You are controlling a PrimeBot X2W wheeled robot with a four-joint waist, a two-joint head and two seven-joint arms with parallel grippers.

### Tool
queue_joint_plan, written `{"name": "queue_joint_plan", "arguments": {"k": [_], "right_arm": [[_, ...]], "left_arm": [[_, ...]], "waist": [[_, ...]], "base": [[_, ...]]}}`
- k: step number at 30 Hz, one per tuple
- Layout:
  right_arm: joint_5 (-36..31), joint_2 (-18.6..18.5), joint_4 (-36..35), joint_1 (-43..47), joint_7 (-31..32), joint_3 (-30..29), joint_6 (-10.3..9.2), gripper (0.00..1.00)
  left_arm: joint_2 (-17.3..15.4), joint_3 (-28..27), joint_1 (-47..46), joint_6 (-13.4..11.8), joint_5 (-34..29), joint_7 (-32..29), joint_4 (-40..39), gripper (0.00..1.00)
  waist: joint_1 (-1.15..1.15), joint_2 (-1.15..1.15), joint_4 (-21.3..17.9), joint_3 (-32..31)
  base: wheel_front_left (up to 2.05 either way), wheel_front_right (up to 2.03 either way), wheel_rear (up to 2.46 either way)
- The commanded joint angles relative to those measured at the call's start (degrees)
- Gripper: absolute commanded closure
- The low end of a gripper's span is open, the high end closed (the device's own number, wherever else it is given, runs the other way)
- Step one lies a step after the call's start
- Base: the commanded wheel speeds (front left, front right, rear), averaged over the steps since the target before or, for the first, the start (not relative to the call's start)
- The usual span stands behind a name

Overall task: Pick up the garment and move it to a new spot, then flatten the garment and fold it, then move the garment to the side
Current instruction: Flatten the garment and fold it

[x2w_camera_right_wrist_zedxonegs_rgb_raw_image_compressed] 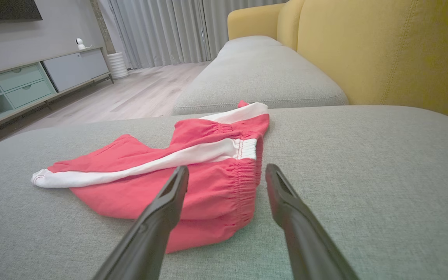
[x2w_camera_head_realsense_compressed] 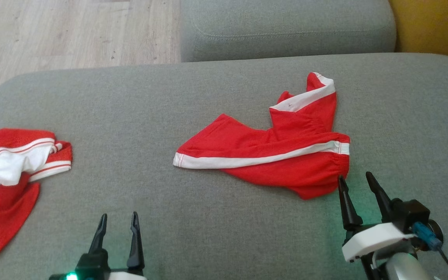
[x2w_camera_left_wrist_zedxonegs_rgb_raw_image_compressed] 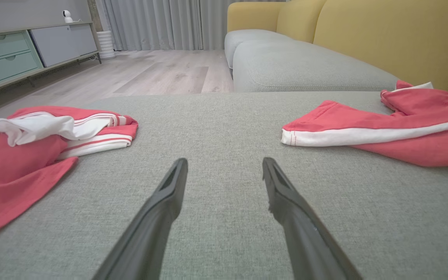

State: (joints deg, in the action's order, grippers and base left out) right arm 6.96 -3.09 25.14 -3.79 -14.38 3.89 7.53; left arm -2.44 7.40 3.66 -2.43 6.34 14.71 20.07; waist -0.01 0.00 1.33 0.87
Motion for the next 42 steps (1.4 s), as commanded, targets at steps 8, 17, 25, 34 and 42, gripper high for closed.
{"name": "queue_joint_plan", "arguments": {"k": [8, 17, 25, 34, 42], "right_arm": [[0.26, -0.29, 0.2, -4.62, -0.62, -0.19, -0.04, 0.0], [2.42, -2.85, 6.14, -12.85, -0.62, -0.54, -0.04, 0.0], [5.46, -3.51, 7.14, -14.56, -0.62, 3.57, -0.04, 0.0], [8.88, -4.65, 3.97, -14.43, -0.62, 6.61, -0.04, 0.54], [10.34, -5.75, 1.58, -15.4, -0.62, 7.62, -0.04, 1.0]], "left_arm": [[-0.44, 0.41, -3.56, -0.01, 0.49, 0.29, -2.81, 0.0], [-0.44, 4.4, -7.71, -1.14, 2.27, 0.29, -2.62, 0.0], [-0.43, 5.41, -9.2, -1.72, 3.06, 0.29, -2.26, 0.0], [-0.43, 5.86, -10.54, -1.27, 3.24, 0.29, -1.92, 0.0], [-0.43, 6.61, -15.27, 3.14, 5.29, 0.29, -0.75, 0.0]], "waist": [[0.01, 0.0, 0.26, 3.83], [0.01, 0.0, 1.42, 9.84], [0.01, 0.0, 1.31, 11.27], [0.01, 0.0, 0.63, 11.93], [0.01, 0.0, -0.1, 14.0]], "base": [[0.0, 0.0, 0.0], [0.0, 0.0, 0.0], [0.0, 0.0, 0.0], [0.0, 0.0, 0.0], [0.0, 0.0, 0.0]]}}
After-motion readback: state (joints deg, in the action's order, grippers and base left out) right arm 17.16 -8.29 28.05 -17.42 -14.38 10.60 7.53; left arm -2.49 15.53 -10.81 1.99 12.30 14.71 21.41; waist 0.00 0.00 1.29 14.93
